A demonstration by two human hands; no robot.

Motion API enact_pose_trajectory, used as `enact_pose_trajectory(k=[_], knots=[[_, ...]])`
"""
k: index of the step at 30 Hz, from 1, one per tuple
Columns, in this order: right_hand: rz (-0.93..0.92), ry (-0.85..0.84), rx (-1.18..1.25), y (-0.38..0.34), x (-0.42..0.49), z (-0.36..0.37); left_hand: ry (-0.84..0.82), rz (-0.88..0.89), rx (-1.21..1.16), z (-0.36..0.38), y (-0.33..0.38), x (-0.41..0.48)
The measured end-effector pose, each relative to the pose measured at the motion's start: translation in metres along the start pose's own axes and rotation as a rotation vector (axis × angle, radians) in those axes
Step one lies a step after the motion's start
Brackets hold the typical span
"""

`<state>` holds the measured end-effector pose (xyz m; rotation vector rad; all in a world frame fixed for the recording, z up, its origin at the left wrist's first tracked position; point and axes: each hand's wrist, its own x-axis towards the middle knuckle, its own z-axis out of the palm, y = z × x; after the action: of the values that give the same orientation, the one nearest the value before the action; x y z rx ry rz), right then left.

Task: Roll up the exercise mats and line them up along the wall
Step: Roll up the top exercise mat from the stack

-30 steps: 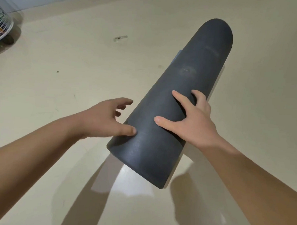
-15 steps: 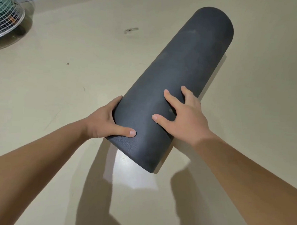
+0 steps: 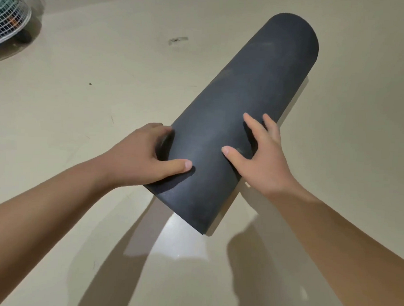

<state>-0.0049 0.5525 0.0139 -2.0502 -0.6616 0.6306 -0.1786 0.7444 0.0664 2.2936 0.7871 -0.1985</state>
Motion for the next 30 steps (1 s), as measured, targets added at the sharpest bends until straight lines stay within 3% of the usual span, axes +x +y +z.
enact_pose_trajectory(k=[3, 6, 10, 12, 16, 19, 25, 30], knots=[[0.169, 0.066, 0.067, 0.016, -0.006, 0.002, -0.036, -0.021, 0.193, 0.024, 0.01, -0.002], [0.347, 0.005, 0.261, 0.026, -0.009, 0.014, -0.07, -0.104, 0.312, 0.038, 0.007, 0.009], [0.288, -0.101, 0.36, 0.022, -0.012, 0.03, -0.187, -0.138, -0.212, 0.008, -0.034, 0.028], [0.274, -0.144, 0.374, 0.017, -0.01, 0.04, -0.215, -0.183, -0.297, -0.007, -0.053, 0.031], [0.193, -0.121, 0.274, 0.0, 0.005, 0.057, -0.172, -0.207, -0.293, -0.017, -0.06, 0.031], [0.193, -0.106, 0.216, -0.001, 0.005, 0.059, -0.164, -0.104, -0.258, -0.01, -0.056, 0.026], [0.248, -0.085, 0.13, 0.013, -0.015, 0.058, -0.05, -0.181, 0.246, 0.031, -0.043, 0.027], [0.226, -0.11, 0.049, 0.002, -0.01, 0.049, -0.091, -0.178, 0.058, 0.017, -0.042, 0.023]])
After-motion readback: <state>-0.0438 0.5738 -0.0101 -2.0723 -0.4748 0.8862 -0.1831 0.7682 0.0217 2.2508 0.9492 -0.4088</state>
